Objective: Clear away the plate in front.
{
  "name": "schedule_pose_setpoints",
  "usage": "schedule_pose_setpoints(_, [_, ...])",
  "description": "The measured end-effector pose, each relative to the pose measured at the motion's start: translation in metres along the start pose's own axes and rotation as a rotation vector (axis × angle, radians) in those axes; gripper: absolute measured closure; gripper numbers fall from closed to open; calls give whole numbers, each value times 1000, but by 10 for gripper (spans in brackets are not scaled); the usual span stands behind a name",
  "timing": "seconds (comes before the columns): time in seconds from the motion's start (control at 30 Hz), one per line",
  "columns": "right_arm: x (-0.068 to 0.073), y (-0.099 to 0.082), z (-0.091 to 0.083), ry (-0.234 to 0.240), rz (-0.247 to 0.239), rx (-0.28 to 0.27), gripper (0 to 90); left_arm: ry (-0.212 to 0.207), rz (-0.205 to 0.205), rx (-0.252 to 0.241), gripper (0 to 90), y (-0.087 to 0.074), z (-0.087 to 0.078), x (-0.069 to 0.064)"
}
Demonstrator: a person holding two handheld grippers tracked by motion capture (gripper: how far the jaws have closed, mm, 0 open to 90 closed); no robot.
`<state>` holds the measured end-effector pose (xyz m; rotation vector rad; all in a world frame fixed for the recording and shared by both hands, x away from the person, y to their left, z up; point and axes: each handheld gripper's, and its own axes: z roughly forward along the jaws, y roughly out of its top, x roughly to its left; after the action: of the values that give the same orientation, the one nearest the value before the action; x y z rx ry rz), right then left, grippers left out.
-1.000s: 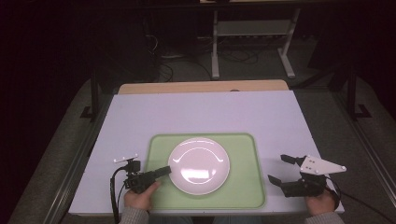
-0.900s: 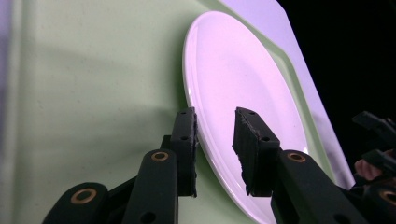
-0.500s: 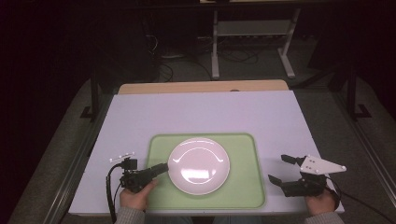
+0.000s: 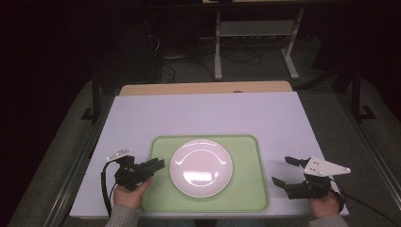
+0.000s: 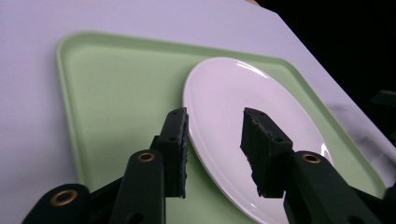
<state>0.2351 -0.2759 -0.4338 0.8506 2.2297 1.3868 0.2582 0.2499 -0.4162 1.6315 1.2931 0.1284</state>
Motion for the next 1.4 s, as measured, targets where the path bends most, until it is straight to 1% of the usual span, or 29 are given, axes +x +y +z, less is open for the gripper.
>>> schedule_pose_setpoints(0.07, [0, 0, 0, 0, 1, -1, 134, 8, 29, -6, 594, 3, -2, 0])
schedule_pose_setpoints(0.23, [0, 0, 0, 0, 1, 2, 134, 42, 128, -19, 570, 9, -6, -2])
schedule_pose_setpoints(0.33, [-1, 0, 0, -2, 2, 0, 134, 55, 176, -32, 555, 12, -9, -2])
schedule_pose_setpoints(0.43, [-1, 0, 0, -3, 2, 2, 134, 73, 220, -34, 543, 14, -11, -2])
schedule_pose_setpoints(0.53, [-1, 0, 0, -3, 3, 2, 134, 82, 262, -34, 522, 16, -13, 0])
schedule_pose_setpoints(0.6, [-1, 0, 0, -4, 4, 3, 134, 81, 282, -37, 507, 17, -14, 0])
schedule_pose_setpoints(0.63, [-1, 0, 0, -4, 4, 3, 134, 85, 302, -35, 502, 17, -15, 1])
schedule_pose_setpoints(0.73, [-1, 0, 0, -5, 6, 3, 134, 90, 341, -39, 476, 19, -16, 1])
schedule_pose_setpoints(0.77, [-1, 0, 0, -6, 6, 3, 134, 94, 360, -40, 467, 19, -17, 1])
schedule_pose_setpoints(0.83, [-1, 0, 0, -6, 6, 4, 134, 90, 388, -39, 444, 20, -18, 2])
schedule_pose_setpoints(1.1, [-2, -1, -1, -6, 4, 2, 134, 89, 460, -46, 367, 18, -24, 8])
schedule_pose_setpoints(1.17, [-2, -1, 0, -6, 4, 3, 134, 97, 465, -39, 348, 17, -25, 9])
schedule_pose_setpoints(1.27, [-2, -1, 0, -7, 6, 4, 134, 91, 464, -42, 314, 16, -26, 11])
schedule_pose_setpoints(1.33, [-2, -1, 0, -6, 5, 4, 134, 82, 473, -49, 295, 15, -27, 12])
schedule_pose_setpoints(1.4, [-3, -1, -1, -7, 7, 5, 134, 85, 494, -56, 292, 13, -28, 13])
